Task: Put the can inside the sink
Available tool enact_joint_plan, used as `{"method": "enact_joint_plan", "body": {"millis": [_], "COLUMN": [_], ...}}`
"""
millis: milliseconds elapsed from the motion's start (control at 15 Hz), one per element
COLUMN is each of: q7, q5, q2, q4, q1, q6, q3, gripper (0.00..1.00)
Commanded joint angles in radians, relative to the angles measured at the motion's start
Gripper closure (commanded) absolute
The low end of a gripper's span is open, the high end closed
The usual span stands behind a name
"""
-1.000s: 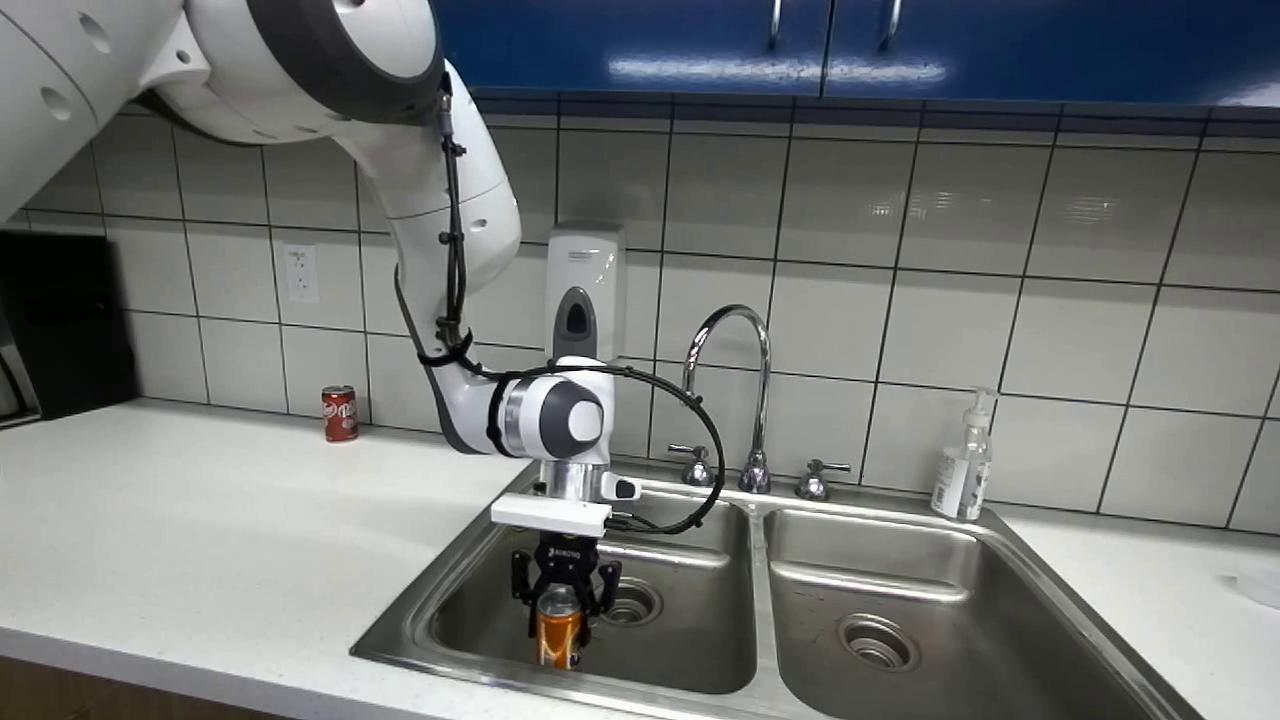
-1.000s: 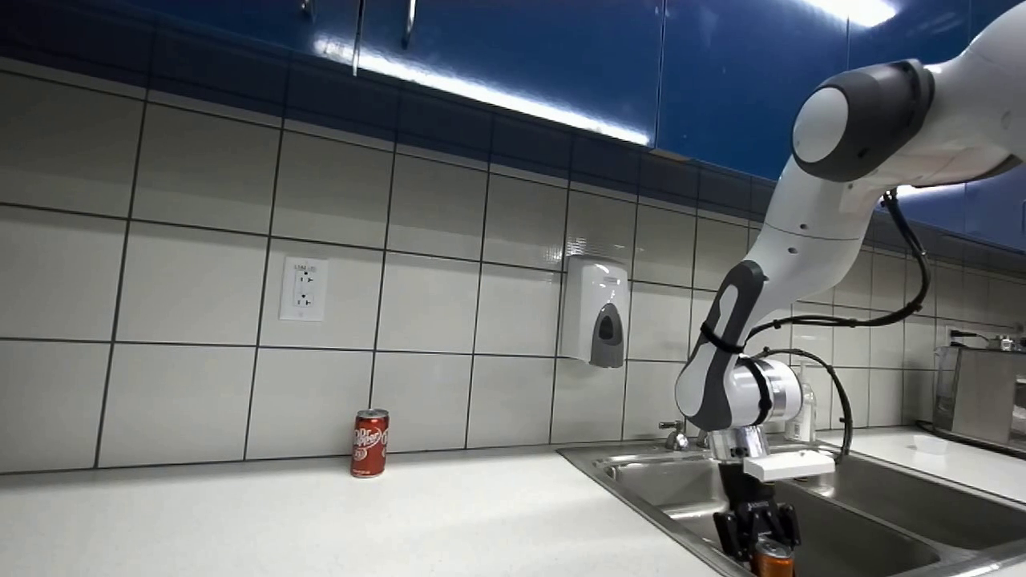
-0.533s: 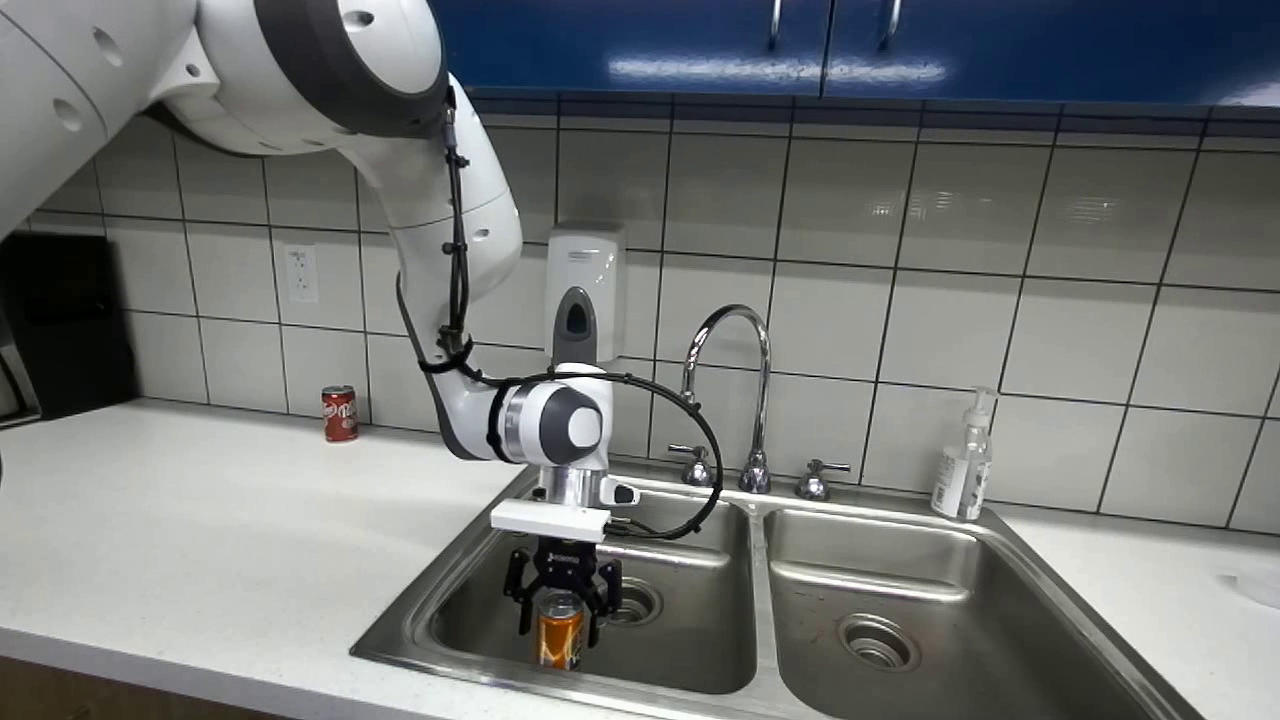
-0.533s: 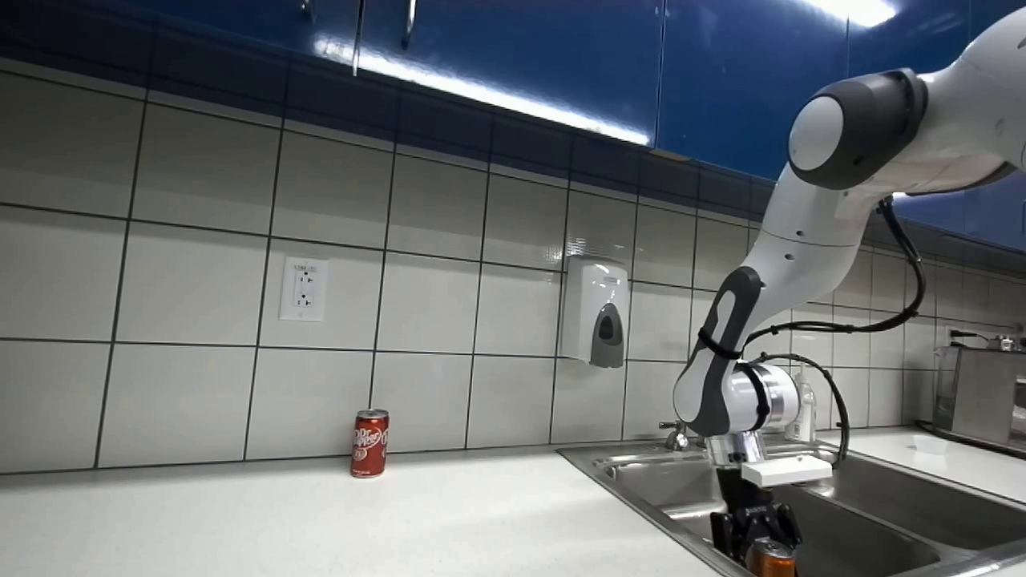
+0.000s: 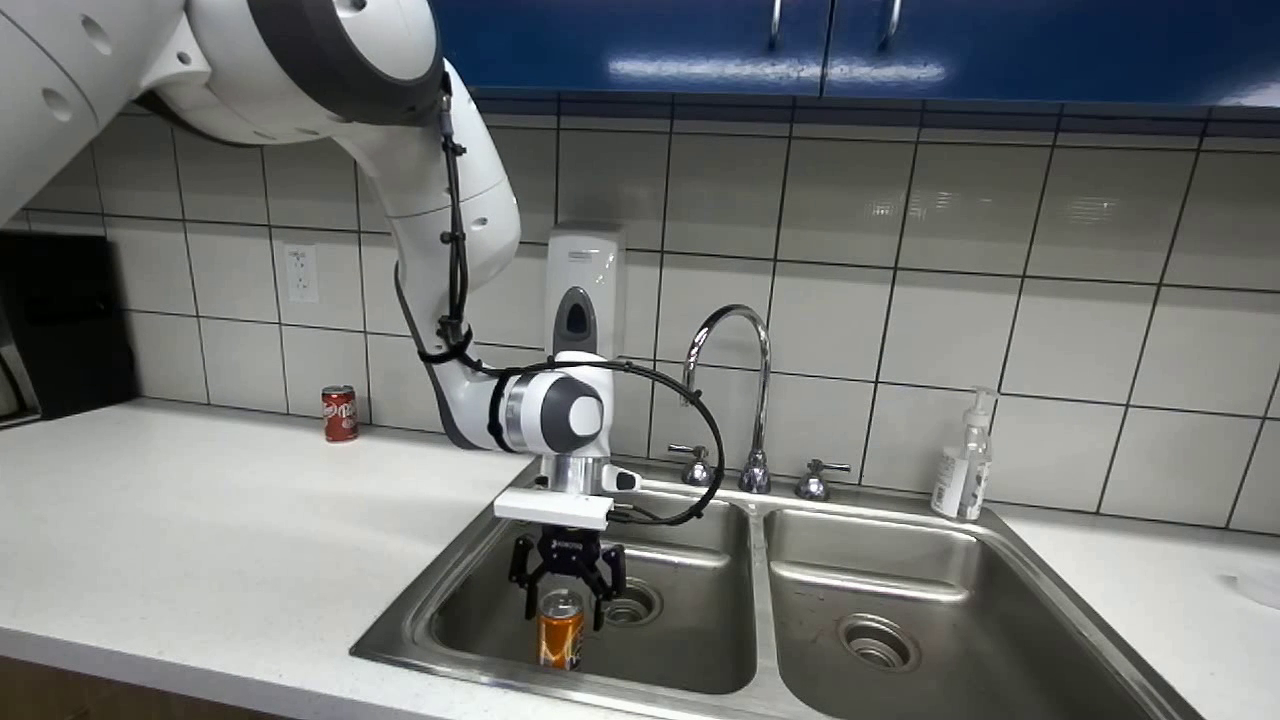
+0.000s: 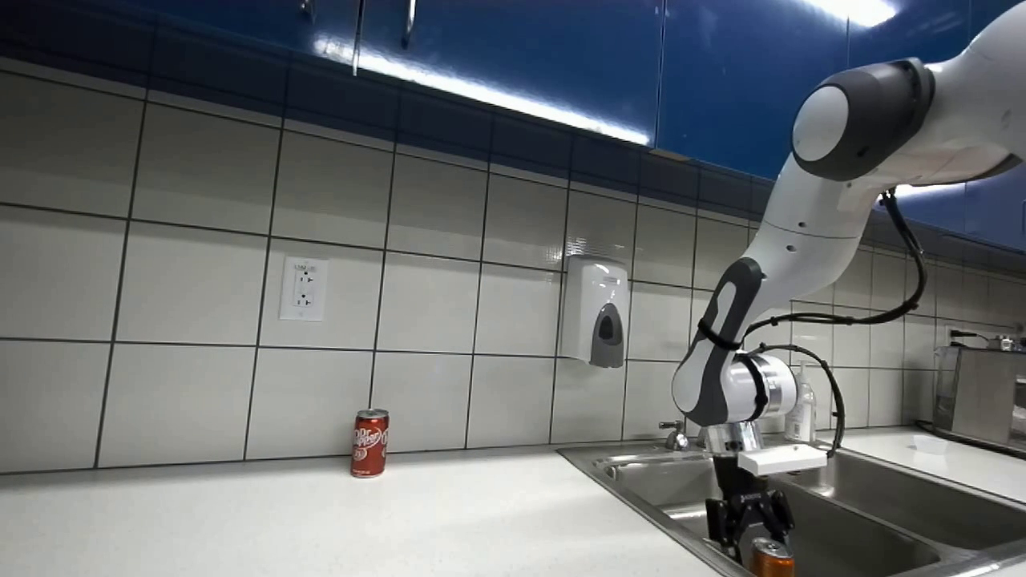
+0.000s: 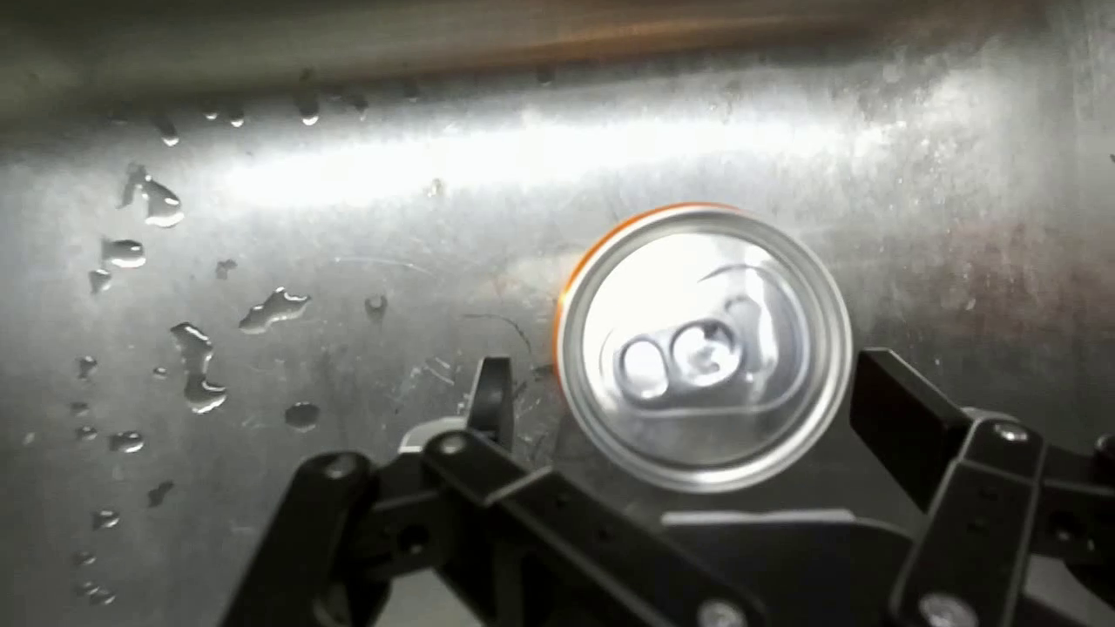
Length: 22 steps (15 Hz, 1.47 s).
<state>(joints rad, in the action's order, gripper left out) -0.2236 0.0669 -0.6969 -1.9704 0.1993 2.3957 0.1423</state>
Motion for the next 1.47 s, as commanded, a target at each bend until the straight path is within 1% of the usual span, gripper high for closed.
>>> {"method": "enact_joint_plan", "body": {"millis": [0, 200, 533, 867, 1133, 1400], "q7": [-0.013, -0.012, -0.005, 0.016, 0.03, 0.094], "q5": [0.022, 0.031, 0.069, 0.138, 0.194, 0.213], "q2": [0.079, 0.13, 0.258, 0.422, 0.56, 0.681], "q4": [-0.042, -0.07, -0.16, -0.274, -0.388, -0.517], "q1": [0.01, 0.007, -0.011, -0.042, -0.067, -0.1], "q6": [0.019, 0.034, 0.08, 0.1, 0.109, 0.128], "q3": [-0.007, -0.005, 0.004, 0.012, 0.006, -0.009], "gripper": [0.0, 0.0, 0.0, 0.0, 0.0, 0.0]}}
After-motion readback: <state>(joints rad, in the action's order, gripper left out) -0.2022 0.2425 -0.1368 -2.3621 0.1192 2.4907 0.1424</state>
